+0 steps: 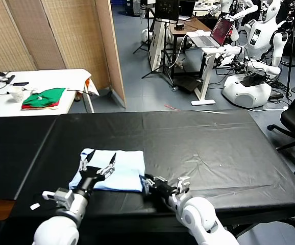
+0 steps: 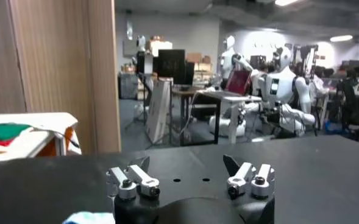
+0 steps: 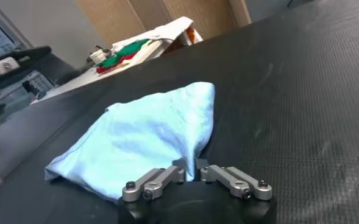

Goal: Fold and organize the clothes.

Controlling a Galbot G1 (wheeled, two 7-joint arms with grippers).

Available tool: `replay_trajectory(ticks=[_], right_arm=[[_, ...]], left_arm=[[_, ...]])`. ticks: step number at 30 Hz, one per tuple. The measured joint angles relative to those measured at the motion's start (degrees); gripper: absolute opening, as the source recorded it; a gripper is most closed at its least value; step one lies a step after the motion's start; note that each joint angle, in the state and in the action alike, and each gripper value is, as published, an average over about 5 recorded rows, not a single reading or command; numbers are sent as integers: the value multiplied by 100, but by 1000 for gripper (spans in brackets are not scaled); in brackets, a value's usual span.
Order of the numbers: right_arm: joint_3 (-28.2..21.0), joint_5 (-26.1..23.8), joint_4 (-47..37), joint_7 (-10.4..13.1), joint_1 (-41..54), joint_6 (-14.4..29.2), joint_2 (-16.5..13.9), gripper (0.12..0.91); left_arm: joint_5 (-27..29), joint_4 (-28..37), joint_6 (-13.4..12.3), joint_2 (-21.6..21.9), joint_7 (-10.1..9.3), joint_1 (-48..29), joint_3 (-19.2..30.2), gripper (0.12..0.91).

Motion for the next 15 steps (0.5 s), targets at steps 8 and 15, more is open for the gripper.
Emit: replay_trajectory(ticks=[8,15], right_arm=[[243,-35,285,275,-167,-361,-129,141],[898,-43,921,575,-591,-881,-531,141]], left_arm=[[-18,-59,-67,34,-33,125,-204,907],[-304,78,95,150,-185,149,-368,907]])
